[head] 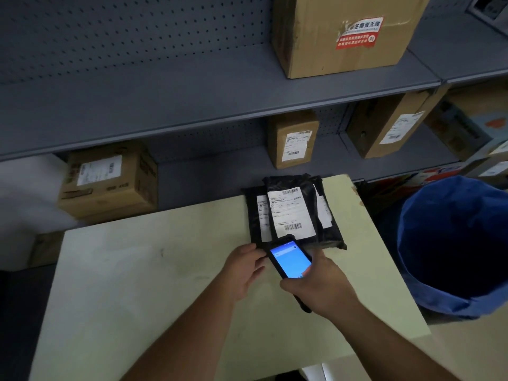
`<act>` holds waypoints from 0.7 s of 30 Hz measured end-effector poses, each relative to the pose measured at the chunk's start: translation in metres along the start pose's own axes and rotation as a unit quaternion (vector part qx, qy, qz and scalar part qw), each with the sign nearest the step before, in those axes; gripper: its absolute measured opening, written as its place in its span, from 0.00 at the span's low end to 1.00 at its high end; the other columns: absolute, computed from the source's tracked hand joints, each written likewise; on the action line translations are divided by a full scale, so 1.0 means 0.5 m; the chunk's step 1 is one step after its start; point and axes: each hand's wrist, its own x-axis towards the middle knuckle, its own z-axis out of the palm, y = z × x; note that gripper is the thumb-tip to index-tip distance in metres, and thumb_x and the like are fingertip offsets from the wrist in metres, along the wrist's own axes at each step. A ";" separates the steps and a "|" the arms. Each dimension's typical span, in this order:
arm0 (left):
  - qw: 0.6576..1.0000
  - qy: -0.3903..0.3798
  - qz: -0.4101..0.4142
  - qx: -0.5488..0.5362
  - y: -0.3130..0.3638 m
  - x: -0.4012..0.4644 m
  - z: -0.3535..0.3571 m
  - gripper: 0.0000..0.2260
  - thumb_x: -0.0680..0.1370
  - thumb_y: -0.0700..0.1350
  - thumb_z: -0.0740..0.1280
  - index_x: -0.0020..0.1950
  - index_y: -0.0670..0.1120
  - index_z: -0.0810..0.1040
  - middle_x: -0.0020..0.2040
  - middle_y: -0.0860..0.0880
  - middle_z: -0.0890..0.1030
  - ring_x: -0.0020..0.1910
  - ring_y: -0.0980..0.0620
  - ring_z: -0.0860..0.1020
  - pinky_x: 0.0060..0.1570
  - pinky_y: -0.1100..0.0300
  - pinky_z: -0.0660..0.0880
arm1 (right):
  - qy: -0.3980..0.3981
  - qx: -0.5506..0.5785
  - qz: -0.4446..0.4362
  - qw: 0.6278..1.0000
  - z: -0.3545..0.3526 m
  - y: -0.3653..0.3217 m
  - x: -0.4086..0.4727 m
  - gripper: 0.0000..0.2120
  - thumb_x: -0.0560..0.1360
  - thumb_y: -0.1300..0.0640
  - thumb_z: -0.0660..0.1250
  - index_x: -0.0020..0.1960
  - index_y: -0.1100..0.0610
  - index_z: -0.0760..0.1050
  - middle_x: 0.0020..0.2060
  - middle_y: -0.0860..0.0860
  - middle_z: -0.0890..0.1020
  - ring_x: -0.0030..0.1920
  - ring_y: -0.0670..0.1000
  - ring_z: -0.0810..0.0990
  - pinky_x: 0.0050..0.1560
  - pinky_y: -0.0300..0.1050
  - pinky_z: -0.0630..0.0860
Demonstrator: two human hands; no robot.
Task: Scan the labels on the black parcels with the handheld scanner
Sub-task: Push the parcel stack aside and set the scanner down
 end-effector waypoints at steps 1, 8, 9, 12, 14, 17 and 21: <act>1.000 0.009 0.005 0.004 -0.003 -0.002 -0.016 0.17 0.79 0.37 0.71 0.68 0.43 0.76 0.57 0.43 0.85 0.56 0.48 0.84 0.50 0.57 0.82 | -0.003 -0.005 0.001 1.000 0.014 0.001 -0.002 0.23 0.63 0.46 0.75 0.52 0.50 0.69 0.43 0.54 0.85 0.36 0.54 0.86 0.34 0.48 0.80; 0.997 0.059 0.020 0.050 -0.042 -0.028 -0.127 0.16 0.80 0.33 0.68 0.68 0.42 0.75 0.49 0.42 0.82 0.44 0.48 0.81 0.45 0.59 0.80 | -0.026 -0.034 0.022 0.999 0.108 0.013 -0.010 0.27 0.62 0.42 0.74 0.55 0.51 0.69 0.47 0.54 0.83 0.41 0.57 0.87 0.35 0.47 0.80; 0.996 0.063 0.024 0.060 -0.048 -0.033 -0.140 0.17 0.80 0.33 0.68 0.68 0.42 0.75 0.50 0.42 0.82 0.45 0.48 0.81 0.46 0.60 0.80 | -0.029 -0.039 0.024 0.999 0.121 0.018 -0.010 0.28 0.62 0.42 0.74 0.56 0.52 0.69 0.47 0.54 0.83 0.41 0.58 0.87 0.36 0.48 0.81; 0.984 0.069 0.051 0.158 -0.065 -0.047 -0.177 0.16 0.79 0.31 0.67 0.64 0.43 0.76 0.57 0.42 0.82 0.48 0.47 0.80 0.41 0.66 0.78 | -0.036 -0.056 0.030 0.997 0.158 0.028 -0.012 0.29 0.64 0.43 0.75 0.59 0.53 0.68 0.48 0.54 0.82 0.42 0.57 0.87 0.35 0.47 0.80; 0.973 0.085 0.067 0.206 -0.076 -0.055 -0.195 0.17 0.79 0.34 0.67 0.65 0.47 0.76 0.60 0.46 0.81 0.47 0.49 0.80 0.36 0.66 0.77 | -0.032 -0.069 0.036 0.996 0.179 0.034 -0.012 0.30 0.66 0.44 0.76 0.60 0.53 0.68 0.50 0.53 0.81 0.43 0.56 0.86 0.35 0.47 0.80; 0.929 0.091 0.109 0.342 -0.093 -0.063 -0.226 0.20 0.78 0.41 0.67 0.69 0.52 0.75 0.63 0.52 0.80 0.51 0.50 0.81 0.44 0.59 0.79 | -0.023 -0.078 0.040 0.996 0.208 0.042 -0.011 0.30 0.66 0.44 0.77 0.61 0.53 0.68 0.50 0.53 0.79 0.45 0.56 0.86 0.41 0.51 0.85; 0.849 0.094 0.164 0.494 -0.120 -0.078 -0.261 0.23 0.80 0.46 0.67 0.75 0.53 0.70 0.71 0.52 0.75 0.68 0.51 0.75 0.66 0.52 0.75 | -0.019 -0.082 0.045 0.995 0.244 0.054 -0.017 0.29 0.70 0.46 0.78 0.60 0.54 0.66 0.51 0.52 0.76 0.49 0.57 0.83 0.45 0.51 0.84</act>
